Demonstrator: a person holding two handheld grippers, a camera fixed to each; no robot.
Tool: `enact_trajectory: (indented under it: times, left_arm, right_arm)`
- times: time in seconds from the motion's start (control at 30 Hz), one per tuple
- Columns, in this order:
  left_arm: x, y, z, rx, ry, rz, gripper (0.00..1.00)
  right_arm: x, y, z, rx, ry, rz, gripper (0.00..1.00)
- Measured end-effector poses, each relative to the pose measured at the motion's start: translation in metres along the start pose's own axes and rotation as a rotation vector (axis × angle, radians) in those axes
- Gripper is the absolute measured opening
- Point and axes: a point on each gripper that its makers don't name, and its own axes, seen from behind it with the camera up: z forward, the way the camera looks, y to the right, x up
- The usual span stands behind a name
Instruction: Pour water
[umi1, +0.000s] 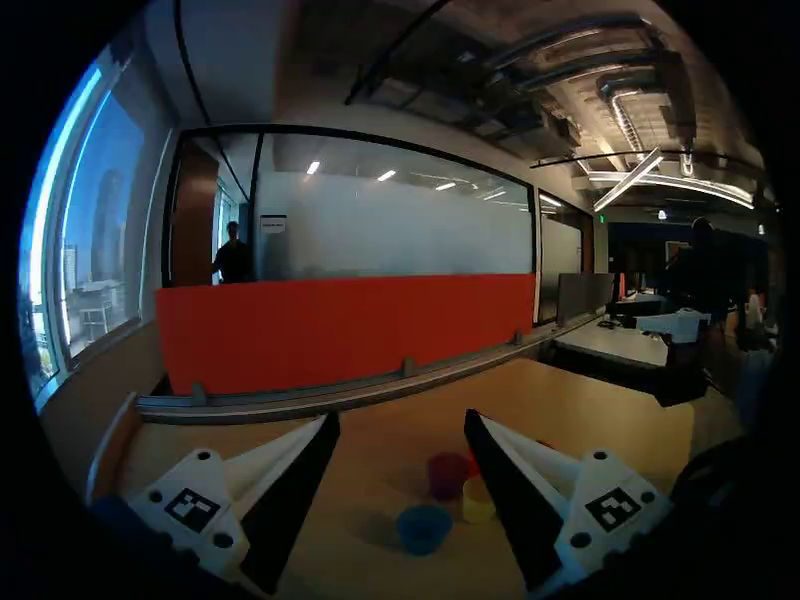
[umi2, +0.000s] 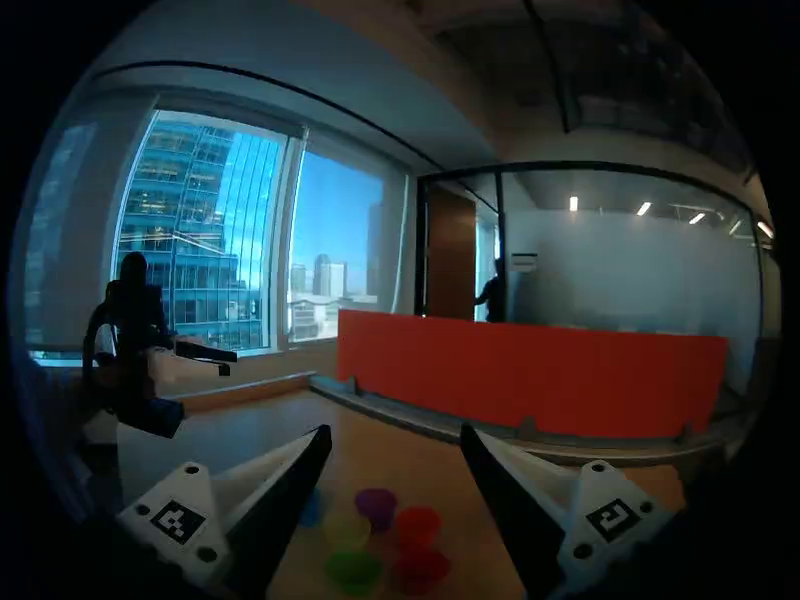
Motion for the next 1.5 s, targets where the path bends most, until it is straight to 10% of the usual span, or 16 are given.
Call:
enact_trajectory:
  times: [1.5]
  left_arm:
    - [-0.086,0.025,0.02,-0.15,-0.203,0.054,0.93]
  right_arm:
    - [-0.101,-0.037,0.011,0.208,-0.302,-0.066,1.0]
